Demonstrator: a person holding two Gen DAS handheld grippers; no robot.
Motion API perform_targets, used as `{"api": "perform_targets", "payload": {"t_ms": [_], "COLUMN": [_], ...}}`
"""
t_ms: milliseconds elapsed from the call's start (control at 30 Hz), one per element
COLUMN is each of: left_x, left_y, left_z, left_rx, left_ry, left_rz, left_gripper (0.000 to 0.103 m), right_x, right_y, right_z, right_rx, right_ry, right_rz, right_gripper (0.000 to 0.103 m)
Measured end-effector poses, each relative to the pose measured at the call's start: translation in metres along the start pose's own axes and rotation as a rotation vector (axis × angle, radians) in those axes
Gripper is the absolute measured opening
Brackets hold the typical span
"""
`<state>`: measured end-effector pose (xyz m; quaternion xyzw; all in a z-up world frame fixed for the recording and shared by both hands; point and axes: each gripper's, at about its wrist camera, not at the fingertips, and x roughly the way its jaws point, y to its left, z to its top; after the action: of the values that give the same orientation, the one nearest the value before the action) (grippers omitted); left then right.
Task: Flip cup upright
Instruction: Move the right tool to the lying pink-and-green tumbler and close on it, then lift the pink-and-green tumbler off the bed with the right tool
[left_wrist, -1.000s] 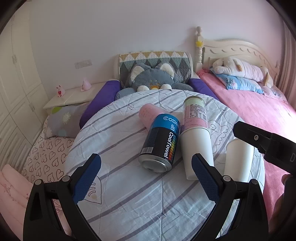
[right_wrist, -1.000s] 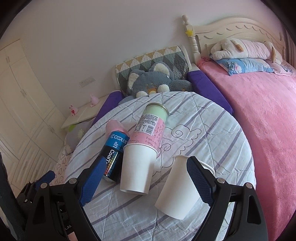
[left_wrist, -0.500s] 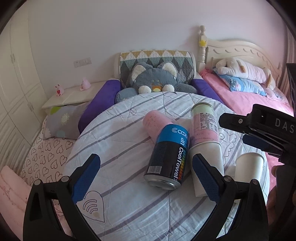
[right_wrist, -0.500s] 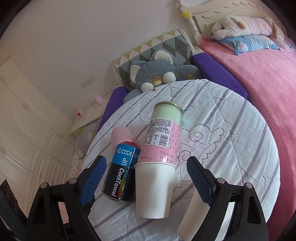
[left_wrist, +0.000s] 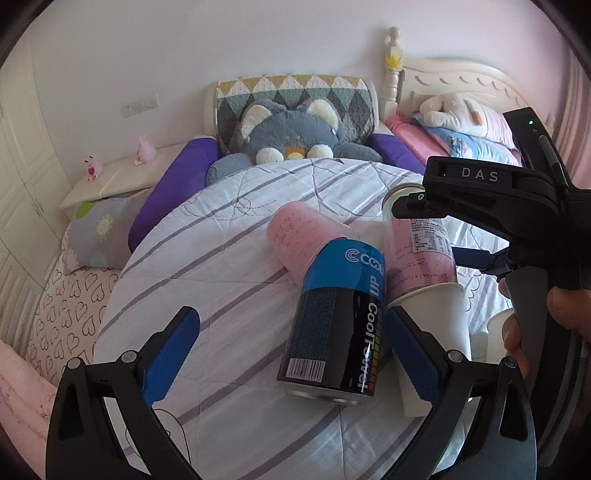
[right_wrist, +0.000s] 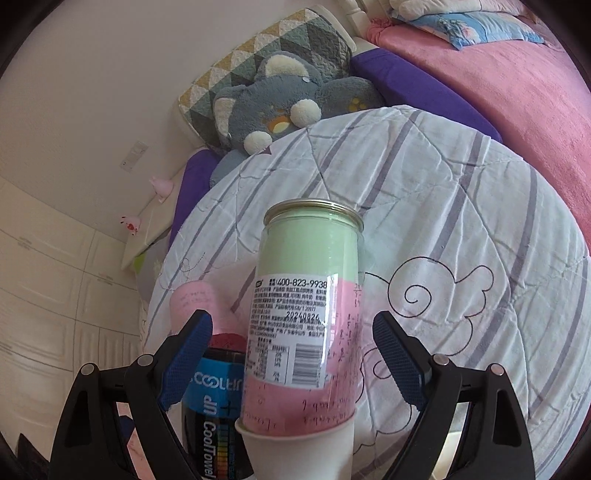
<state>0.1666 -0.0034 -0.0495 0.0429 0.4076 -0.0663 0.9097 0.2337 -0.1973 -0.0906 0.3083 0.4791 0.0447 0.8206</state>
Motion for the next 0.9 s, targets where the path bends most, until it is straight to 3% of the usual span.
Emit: {"api": "perform_targets", "payload": {"t_ms": [100, 167, 233, 433, 900], "left_x": [0.006, 0.009, 0.011, 0.012, -0.005], "left_y": [0.004, 0.007, 0.010, 0.013, 0.027], "left_z": [0.002, 0.002, 0.001, -0.001, -0.014], "left_rx": [-0.009, -0.017, -0.023, -0.028, -0.063], "left_ry": [0.008, 0.011, 0.017, 0.021, 0.033], "left_rz": [-0.004, -0.006, -0.008, -0.008, 0.014], "left_gripper": [0.101, 0.101, 0.101, 0.101, 0.101], "right_x": [0.011, 0.017, 0.024, 0.025, -0.042], "right_y": [-0.008, -0.013, -0.015, -0.010, 0.012], "right_z": [0.005, 0.006, 0.007, 0.007, 0.015], "right_rx": [0.022, 0.039, 0.042, 0.018, -0.063], "right_ry": [0.008, 0.023, 0.040, 0.017, -0.239], "right_rz": [0.021, 0.030, 0.050, 0.065, 0.135], "right_gripper": [0.089, 0.084, 0.071, 0.070, 0.071]}}
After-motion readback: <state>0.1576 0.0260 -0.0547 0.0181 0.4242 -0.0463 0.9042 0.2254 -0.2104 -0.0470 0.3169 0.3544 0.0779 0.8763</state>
